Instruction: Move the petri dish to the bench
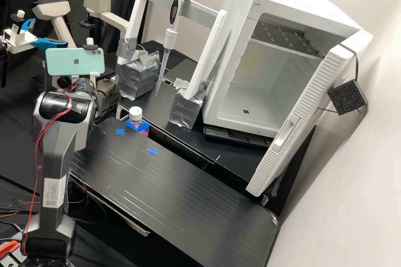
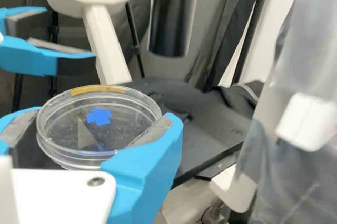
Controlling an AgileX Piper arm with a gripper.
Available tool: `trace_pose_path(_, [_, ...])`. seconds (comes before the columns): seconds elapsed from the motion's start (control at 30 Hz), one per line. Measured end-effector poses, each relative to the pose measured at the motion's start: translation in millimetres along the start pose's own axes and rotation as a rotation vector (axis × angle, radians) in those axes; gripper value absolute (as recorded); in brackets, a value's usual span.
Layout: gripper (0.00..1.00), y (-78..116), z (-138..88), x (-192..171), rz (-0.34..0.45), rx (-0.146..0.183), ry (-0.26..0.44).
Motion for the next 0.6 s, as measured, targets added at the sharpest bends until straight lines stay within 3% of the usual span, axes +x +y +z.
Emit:
trace_pose_path(0.23, [0.0, 6.1, -10.0, -52.9, 0.11, -0.055, 0.047])
trace_pose_path(0.6, [0.0, -1.7, 17.7, -145.3, 0.272, -0.103, -0.032])
